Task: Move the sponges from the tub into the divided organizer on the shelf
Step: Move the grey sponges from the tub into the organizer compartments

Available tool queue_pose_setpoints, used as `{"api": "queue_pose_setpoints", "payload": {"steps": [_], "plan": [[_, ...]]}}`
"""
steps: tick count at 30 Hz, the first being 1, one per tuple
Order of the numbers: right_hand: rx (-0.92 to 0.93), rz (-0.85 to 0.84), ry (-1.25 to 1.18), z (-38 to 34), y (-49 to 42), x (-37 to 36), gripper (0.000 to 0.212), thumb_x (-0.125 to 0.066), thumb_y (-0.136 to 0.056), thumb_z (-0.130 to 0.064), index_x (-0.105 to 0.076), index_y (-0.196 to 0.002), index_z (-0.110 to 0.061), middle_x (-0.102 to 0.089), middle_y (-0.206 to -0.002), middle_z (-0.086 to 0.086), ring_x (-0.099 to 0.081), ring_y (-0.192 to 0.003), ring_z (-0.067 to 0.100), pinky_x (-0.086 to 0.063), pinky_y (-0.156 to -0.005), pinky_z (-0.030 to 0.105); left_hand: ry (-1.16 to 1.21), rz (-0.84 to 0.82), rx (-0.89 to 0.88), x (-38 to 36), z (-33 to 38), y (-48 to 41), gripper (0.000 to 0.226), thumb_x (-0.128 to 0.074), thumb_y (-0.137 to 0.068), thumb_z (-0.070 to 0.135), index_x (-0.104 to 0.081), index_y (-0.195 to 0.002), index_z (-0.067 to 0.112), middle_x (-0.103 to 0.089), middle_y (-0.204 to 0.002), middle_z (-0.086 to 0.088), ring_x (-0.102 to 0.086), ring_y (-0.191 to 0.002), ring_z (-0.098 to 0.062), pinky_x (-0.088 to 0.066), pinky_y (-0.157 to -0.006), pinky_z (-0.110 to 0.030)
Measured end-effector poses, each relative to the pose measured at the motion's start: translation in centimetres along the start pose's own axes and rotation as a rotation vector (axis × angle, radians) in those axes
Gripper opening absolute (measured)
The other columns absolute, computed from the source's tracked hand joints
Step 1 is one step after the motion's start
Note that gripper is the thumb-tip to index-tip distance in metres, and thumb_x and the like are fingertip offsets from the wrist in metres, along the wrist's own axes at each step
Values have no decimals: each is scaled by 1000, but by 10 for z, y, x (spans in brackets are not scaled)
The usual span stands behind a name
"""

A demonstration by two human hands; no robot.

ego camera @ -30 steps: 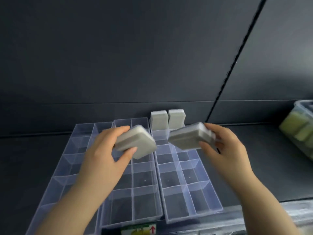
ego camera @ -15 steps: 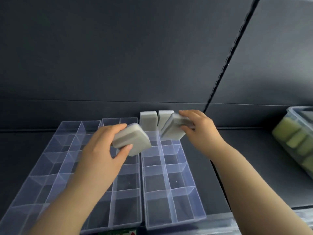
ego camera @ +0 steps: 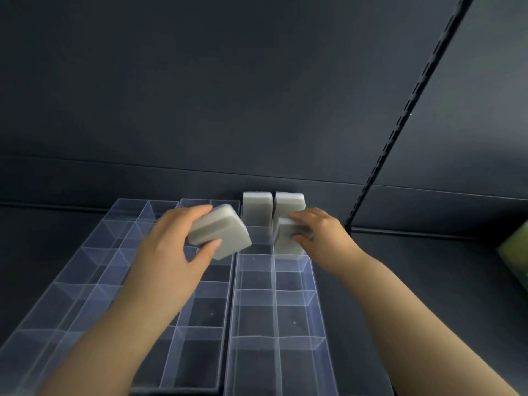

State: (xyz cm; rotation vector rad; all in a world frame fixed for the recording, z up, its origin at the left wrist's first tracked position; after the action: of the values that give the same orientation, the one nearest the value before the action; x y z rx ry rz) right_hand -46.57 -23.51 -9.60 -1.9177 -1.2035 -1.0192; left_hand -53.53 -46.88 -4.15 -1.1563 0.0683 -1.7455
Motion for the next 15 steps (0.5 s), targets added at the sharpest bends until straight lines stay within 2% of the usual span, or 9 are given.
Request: {"api": "queue_pose_setpoints", "payload": {"steps": [5, 8, 9, 12, 15], "plan": [[16, 25, -7, 0, -3, -1, 41, -59, -88, -10, -52, -129, -11, -52, -130, 5, -49, -119, 19, -26, -93, 8, 4, -34, -11, -10, 0, -10, 50, -74, -74, 14, -57, -120, 19, -51, -109, 13, -52, -90, -10, -35, -75, -12], [27, 17, -8, 0, -4, 0, 42, -60, -88, -10, -52, -129, -12, -52, -129, 4, -49, -118, 19, -28, -93, 9, 21, -103, -36, -23, 2, -22, 49, -74, -75, 14, -57, -121, 19, -54, -112, 7, -49, -95, -9, -40, -80, -20], [28, 15, -10, 0, -4, 0, 42, -60, -88, -10, -52, -129, -12, -52, -129, 4, -49, -117, 19, -29, -93, 10, 28, -126, -47, -28, 3, -26, 48, -73, -76, 14, -57, -121, 20, -54, -112, 8, -48, -96, -7, -39, -81, -19], [23, 14, -20, 1, -5, 1, 42, -60, -88, -9, -53, -129, -13, -52, -129, 4, -50, -116, 19, -32, -93, 12, 55, -222, -72, -46, 6, -39, 45, -70, -79, 18, -56, -121, 25, -49, -111, 15, -42, -95, 2, -30, -81, -2], [10, 26, -29, 3, -4, 1, 41, -60, -87, -9, -53, -128, -12, -53, -127, 4, -50, -115, 19, -29, -90, 7, 52, -327, -69, -64, 6, -51, 43, -67, -83, 22, -54, -124, 28, -44, -112, 20, -45, -98, -1, -28, -78, 0]]}}
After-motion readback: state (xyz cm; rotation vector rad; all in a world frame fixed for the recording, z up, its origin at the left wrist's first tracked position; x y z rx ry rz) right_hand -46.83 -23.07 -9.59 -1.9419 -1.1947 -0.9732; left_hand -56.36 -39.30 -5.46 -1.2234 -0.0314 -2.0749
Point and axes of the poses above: each hand's wrist, its own y-axis away from the middle knuckle, its own x-axis out of the back of the hand, z = x × y, the point moved 7 cm from there along -y, towards the middle knuckle
